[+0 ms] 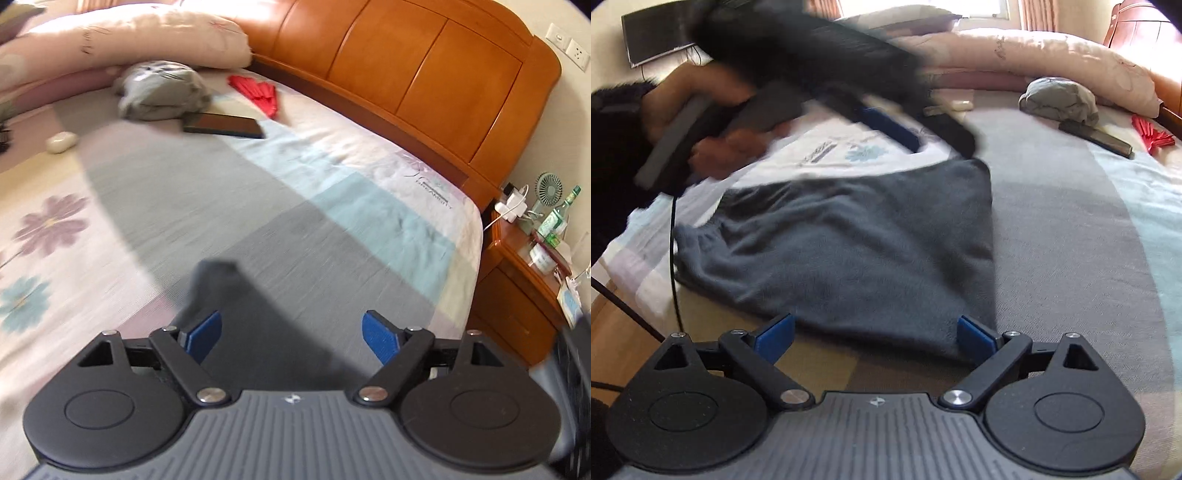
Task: Fold clothes
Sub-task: 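Grasp the folded sweatpants edge with the left gripper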
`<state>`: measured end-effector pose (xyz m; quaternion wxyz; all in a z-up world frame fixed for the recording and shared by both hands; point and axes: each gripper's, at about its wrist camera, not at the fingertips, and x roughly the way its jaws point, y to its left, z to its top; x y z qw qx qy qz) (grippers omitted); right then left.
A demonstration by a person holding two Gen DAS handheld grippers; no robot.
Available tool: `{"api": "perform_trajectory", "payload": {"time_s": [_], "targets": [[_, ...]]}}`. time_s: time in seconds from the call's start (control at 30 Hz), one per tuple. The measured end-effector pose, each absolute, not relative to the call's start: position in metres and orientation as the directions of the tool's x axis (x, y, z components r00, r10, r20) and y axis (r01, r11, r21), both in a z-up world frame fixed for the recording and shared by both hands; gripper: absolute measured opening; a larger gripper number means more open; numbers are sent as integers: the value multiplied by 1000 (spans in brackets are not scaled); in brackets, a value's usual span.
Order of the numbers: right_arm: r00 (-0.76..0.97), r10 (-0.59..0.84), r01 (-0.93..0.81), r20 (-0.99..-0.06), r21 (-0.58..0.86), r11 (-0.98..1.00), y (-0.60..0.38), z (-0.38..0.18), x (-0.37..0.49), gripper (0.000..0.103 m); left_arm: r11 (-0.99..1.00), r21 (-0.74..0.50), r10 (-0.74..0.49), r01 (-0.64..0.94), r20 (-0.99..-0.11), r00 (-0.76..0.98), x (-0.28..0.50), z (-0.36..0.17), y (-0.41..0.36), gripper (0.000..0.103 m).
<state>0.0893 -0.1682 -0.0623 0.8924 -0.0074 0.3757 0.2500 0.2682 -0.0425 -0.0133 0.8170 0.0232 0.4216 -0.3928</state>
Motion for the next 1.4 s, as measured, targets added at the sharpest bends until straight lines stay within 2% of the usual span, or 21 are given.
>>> {"api": "perform_trajectory", "payload": {"time_s": [0.2, 0.37, 0.63, 0.93, 1.03, 1.17, 1.27, 1.4], "targets": [[579, 442, -447, -685, 187, 875, -169, -68, 77, 99, 729, -266, -561, 630, -760, 328, 304, -63, -79, 84], [574, 460, -436, -677, 222, 872, -172, -68, 72, 99, 733, -250, -557, 633, -755, 346, 299, -45, -72, 85], [610, 462, -448, -644, 200, 871, -168, -56, 63, 99, 760, -184, -508, 623, -766, 394, 241, -5, -6, 85], [616, 461, -418, -639, 230, 879, -163, -54, 61, 99, 853, -155, -395, 499, -817, 421, 153, -31, 61, 86], [619, 464, -406, -634, 247, 880, -164, -52, 59, 99, 878, -171, -373, 448, -829, 415, 139, -43, 68, 86], [631, 456, -390, -627, 252, 886, -165, -47, 55, 99, 893, -119, -334, 435, -822, 461, 126, -38, 67, 86], [640, 452, -376, -621, 260, 889, -165, -43, 53, 99, 888, -94, -335, 450, -803, 493, 114, -28, 65, 86], [635, 461, -372, -620, 277, 886, -163, -41, 54, 99, 884, -122, -351, 451, -810, 471, 109, -35, 67, 86]]}}
